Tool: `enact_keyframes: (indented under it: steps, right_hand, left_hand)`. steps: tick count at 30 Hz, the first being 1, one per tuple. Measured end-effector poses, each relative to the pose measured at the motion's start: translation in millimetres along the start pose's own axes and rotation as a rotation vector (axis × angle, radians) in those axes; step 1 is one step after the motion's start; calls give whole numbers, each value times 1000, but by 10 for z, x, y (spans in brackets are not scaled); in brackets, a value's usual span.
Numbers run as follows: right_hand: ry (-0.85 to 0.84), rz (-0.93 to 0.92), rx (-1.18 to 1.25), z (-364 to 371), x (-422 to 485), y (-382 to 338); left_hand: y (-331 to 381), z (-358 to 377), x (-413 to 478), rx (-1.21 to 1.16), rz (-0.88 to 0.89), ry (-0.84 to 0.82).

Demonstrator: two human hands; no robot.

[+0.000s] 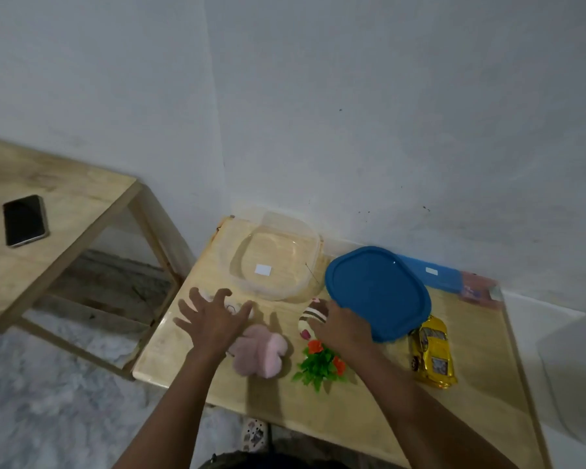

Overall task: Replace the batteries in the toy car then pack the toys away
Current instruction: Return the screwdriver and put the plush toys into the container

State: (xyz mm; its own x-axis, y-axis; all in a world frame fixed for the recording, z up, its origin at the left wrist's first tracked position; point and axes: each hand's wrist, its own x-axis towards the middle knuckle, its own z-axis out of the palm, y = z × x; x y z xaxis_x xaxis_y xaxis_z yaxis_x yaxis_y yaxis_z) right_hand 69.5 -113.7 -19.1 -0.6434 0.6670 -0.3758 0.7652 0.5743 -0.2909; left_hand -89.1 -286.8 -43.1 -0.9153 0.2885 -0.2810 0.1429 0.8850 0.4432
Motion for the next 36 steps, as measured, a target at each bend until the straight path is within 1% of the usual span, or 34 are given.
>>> enact_keyframes:
  steps: [5, 9, 12, 16, 19, 23, 25, 27, 31, 36]
  right_hand:
    - [52, 80, -56, 187, 173, -269]
    - [41, 131, -109, 200, 301, -297]
    - [8, 171, -48, 207, 360, -283]
    - [29, 168, 76, 211, 396, -258]
    - [53, 96, 213, 163, 416, -193]
    - [141, -28, 401, 39, 321, -108]
    - [193, -63, 527, -25, 236, -69]
    - [196, -82, 607, -82, 154, -44]
    - [157, -79, 740, -143, 49, -9]
    - [224, -59, 855, -280, -151, 100]
  left_hand:
    - [11, 157, -262, 41, -85, -265]
    - [-108, 314, -348, 68, -84, -350]
    - [-174, 342, -330, 24, -99, -368]
    - [-124, 316, -260, 21, -113, -360]
    - [-91, 343, -247, 49, -119, -350]
    - [-102, 388, -252, 72, -124, -310]
    - [-105, 403, -246, 72, -123, -287]
    - [-95, 406, -241, 72, -122, -284]
    - [-90, 407, -247, 63, -98, -328]
    - [-48, 383, -266, 60, -110, -337]
